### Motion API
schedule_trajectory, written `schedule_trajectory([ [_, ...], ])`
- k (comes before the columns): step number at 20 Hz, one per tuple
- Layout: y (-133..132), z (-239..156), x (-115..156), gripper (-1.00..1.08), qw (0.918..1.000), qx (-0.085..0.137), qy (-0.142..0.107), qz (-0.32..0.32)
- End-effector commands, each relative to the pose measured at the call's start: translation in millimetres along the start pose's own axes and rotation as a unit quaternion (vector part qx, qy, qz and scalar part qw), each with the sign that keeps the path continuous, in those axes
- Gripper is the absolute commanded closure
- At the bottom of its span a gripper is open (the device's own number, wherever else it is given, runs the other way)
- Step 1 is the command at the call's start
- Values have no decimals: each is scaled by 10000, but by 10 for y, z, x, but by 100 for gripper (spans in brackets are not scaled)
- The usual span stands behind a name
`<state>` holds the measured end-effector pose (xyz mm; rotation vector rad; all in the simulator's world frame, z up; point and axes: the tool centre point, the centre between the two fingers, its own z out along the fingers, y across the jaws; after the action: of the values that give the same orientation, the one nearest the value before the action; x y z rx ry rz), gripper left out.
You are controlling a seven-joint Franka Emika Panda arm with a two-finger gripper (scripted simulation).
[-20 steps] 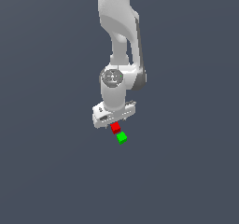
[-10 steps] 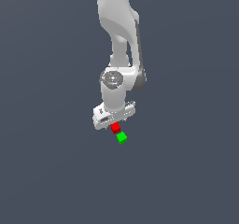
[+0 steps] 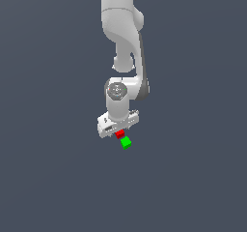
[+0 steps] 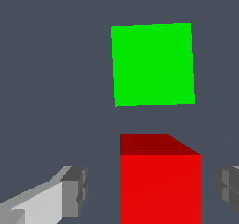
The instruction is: Stack the red cube on top of the green cube.
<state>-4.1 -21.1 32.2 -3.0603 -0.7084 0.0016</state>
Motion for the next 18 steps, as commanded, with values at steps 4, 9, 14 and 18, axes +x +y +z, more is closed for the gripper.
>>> schedule_trajectory([
  [4, 7, 121, 9, -92, 10000, -2, 4, -2],
  [9, 8, 123, 10, 108, 10000, -2, 4, -2],
  [14, 8, 123, 10, 108, 10000, -2, 4, -2],
  [18, 9, 109, 9, 108, 10000, -2, 4, -2],
])
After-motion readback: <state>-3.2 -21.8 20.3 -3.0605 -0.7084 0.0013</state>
